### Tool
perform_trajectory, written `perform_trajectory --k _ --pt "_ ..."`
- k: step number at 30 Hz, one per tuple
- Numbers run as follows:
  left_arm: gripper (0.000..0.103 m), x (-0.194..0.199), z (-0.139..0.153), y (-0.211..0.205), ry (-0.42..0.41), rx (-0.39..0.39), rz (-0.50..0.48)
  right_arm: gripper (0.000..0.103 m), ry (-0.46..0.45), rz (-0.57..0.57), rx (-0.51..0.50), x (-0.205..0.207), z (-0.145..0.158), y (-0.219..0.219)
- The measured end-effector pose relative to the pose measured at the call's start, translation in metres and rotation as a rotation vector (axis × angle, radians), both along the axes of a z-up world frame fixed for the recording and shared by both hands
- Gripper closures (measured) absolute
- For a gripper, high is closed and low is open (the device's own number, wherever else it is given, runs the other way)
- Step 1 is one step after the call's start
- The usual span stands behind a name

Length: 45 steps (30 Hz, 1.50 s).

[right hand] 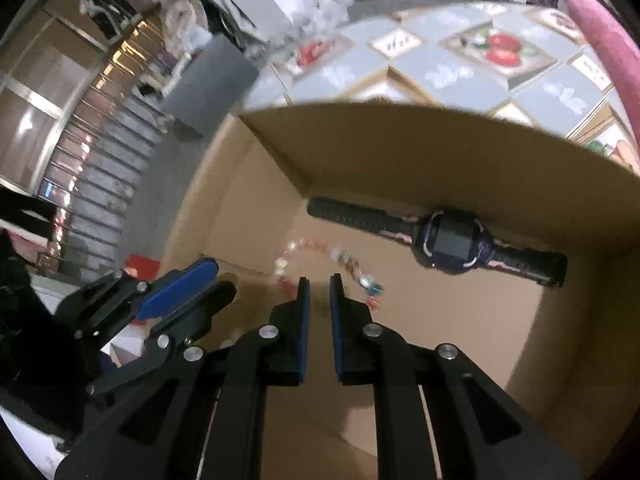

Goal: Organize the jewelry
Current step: 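Release the bead bracelet into the box beside the watch, then move the right gripper back toward the pink bead bracelet and ring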

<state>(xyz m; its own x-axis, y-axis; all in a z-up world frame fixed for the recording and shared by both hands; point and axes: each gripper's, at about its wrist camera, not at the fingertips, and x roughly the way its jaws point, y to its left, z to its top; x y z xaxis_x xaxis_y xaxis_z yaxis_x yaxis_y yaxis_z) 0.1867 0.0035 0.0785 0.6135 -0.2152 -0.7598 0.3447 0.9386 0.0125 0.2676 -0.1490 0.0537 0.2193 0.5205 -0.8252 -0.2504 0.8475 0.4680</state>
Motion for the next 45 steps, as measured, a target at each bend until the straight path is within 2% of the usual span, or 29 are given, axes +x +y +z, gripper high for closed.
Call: perform_trajectory --k 4,6,10,13,17,21,24,28,30,32,34,38,42,43,45 --pt "0.088 -0.023 0.017 0.01 -0.076 -0.047 0.021 0.092 -0.124 -0.021 0.061 -0.03 0.034 -0.022" --pt "0.088 -0.04 0.027 0.016 -0.117 -0.092 0.005 0.092 -0.216 -0.018 0.099 -0.063 0.057 -0.038" --pt "0.077 -0.087 0.038 0.03 -0.174 -0.189 -0.042 0.092 -0.359 0.002 0.175 -0.136 0.082 -0.071" --pt "0.073 -0.119 0.027 0.034 -0.164 -0.253 -0.084 0.092 -0.409 0.005 0.215 -0.197 0.07 -0.095" --pt "0.072 -0.141 -0.006 0.023 -0.102 -0.234 -0.102 0.092 -0.35 -0.077 0.119 -0.232 0.026 -0.108" --pt "0.072 -0.14 -0.033 0.012 -0.037 -0.23 -0.087 0.092 -0.222 -0.182 0.144 -0.235 -0.02 -0.123" --pt "0.072 -0.138 -0.047 0.003 -0.029 -0.204 -0.085 0.092 -0.181 -0.218 0.115 -0.23 -0.04 -0.124" --pt "0.072 -0.131 -0.047 -0.002 -0.06 -0.179 -0.072 0.092 -0.251 -0.243 0.103 -0.217 -0.03 -0.125" --pt "0.072 -0.123 -0.043 0.001 -0.061 -0.204 -0.057 0.092 -0.282 -0.264 0.123 -0.209 -0.025 -0.131" --pt "0.072 -0.12 -0.042 0.004 -0.054 -0.239 -0.046 0.092 -0.286 -0.278 0.143 -0.2 -0.026 -0.135" --pt "0.072 -0.116 -0.042 0.006 -0.075 -0.217 -0.017 0.092 -0.282 -0.284 0.157 -0.192 -0.027 -0.135" --pt "0.073 -0.105 -0.045 0.009 -0.067 -0.28 0.012 0.092 -0.305 -0.302 0.148 -0.183 -0.028 -0.134" --pt "0.072 -0.098 -0.049 0.004 -0.086 -0.281 0.025 0.091 -0.309 -0.327 0.158 -0.176 -0.03 -0.14" --pt "0.072 -0.098 -0.049 0.003 -0.087 -0.277 0.022 0.089 -0.31 -0.325 0.158 -0.176 -0.03 -0.141" --pt "0.071 -0.101 -0.05 0.0 -0.077 -0.276 -0.003 0.075 -0.326 -0.309 0.14 -0.183 -0.028 -0.138"
